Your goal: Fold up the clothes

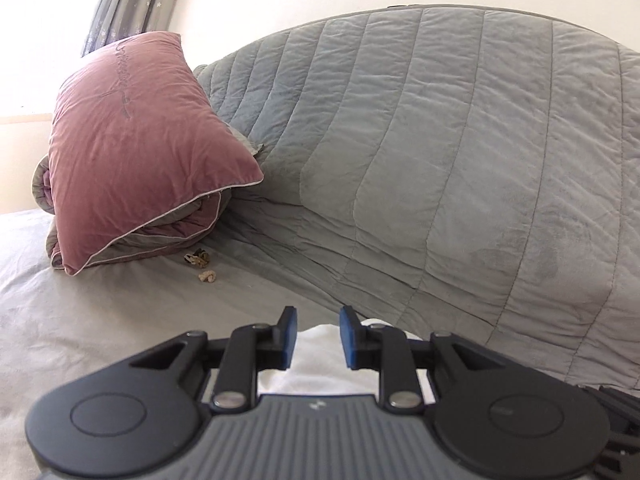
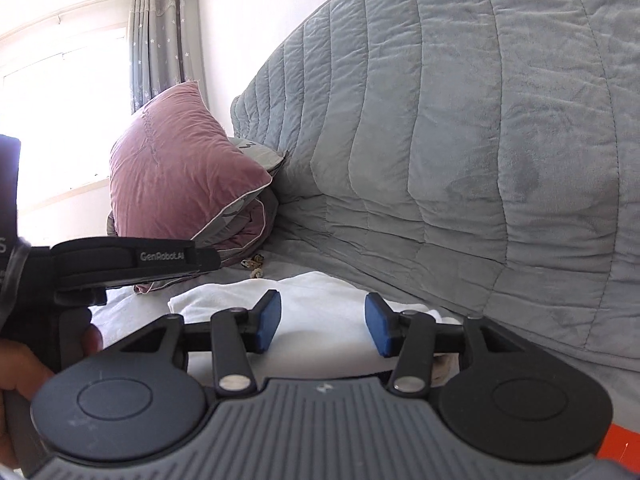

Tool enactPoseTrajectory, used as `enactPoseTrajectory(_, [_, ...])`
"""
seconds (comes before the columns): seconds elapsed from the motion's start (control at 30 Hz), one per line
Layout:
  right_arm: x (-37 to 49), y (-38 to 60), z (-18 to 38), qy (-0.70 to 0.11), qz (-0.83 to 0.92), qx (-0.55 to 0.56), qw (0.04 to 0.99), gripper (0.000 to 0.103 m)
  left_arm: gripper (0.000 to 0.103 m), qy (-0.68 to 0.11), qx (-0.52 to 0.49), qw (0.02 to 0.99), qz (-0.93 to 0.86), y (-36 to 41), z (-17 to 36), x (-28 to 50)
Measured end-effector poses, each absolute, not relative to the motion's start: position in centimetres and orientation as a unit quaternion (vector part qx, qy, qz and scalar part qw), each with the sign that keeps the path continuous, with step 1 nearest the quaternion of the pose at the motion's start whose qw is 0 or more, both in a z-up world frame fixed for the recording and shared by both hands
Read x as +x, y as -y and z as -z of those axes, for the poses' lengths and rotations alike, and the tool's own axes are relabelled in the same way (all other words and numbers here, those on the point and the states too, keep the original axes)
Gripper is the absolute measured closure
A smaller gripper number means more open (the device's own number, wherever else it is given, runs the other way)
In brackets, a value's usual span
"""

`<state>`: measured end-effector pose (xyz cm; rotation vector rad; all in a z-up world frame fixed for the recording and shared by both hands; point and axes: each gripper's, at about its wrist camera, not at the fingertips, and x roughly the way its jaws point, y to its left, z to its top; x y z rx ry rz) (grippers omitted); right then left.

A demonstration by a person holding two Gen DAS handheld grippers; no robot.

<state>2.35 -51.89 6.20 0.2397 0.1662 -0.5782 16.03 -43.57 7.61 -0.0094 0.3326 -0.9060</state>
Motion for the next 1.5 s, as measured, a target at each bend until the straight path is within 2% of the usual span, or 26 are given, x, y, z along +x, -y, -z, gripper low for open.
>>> enactPoseTrajectory(0.27, [1.5,51.7,-6.5,-0.098,0.283,0.134,0.945,0.052,0.076,-0.180,0.007,0.887,0.425,42.0,-5.3,13.0])
enactPoseTrajectory(0.5, [0.3,51.2,-8.0,-0.120,0.283,0.112,0.945,0.039,0.046,-0.216,-0.026,0.882,0.418,38.9,-7.6,10.2])
enactPoseTrajectory(0.63, [-0.8,50.9,-8.8,-0.142,0.277,0.105,0.945,0.031,0.036,-0.256,-0.013,0.890,0.377,37.5,-9.2,8.4])
enactPoseTrajectory(0.7, [-1.4,50.7,-9.3,-0.158,0.275,0.117,0.941,0.027,0.022,-0.275,-0.016,0.894,0.354,36.7,-9.7,7.4])
enactPoseTrajectory(0.77, [-2.0,50.5,-9.8,-0.167,0.263,0.131,0.941,0.021,0.016,-0.298,-0.019,0.894,0.333,35.8,-10.1,6.5])
enactPoseTrajectory(0.83, [-2.5,50.0,-10.2,-0.173,0.253,0.133,0.942,0.003,0.012,-0.314,-0.012,0.894,0.321,34.8,-10.7,5.2])
enactPoseTrajectory(0.9, [-2.9,49.3,-10.6,-0.177,0.249,0.124,0.944,0.000,0.001,-0.318,-0.002,0.896,0.311,33.8,-11.3,3.9])
enactPoseTrajectory(1.2, [-4.6,45.8,-13.3,-0.227,0.284,0.109,0.925,0.000,0.001,-0.335,0.031,0.909,0.245,29.9,-13.4,0.1])
enactPoseTrajectory(1.5, [-6.7,43.0,-12.9,-0.307,0.270,0.114,0.905,0.000,0.001,-0.366,0.058,0.907,0.201,28.7,-13.2,-1.2])
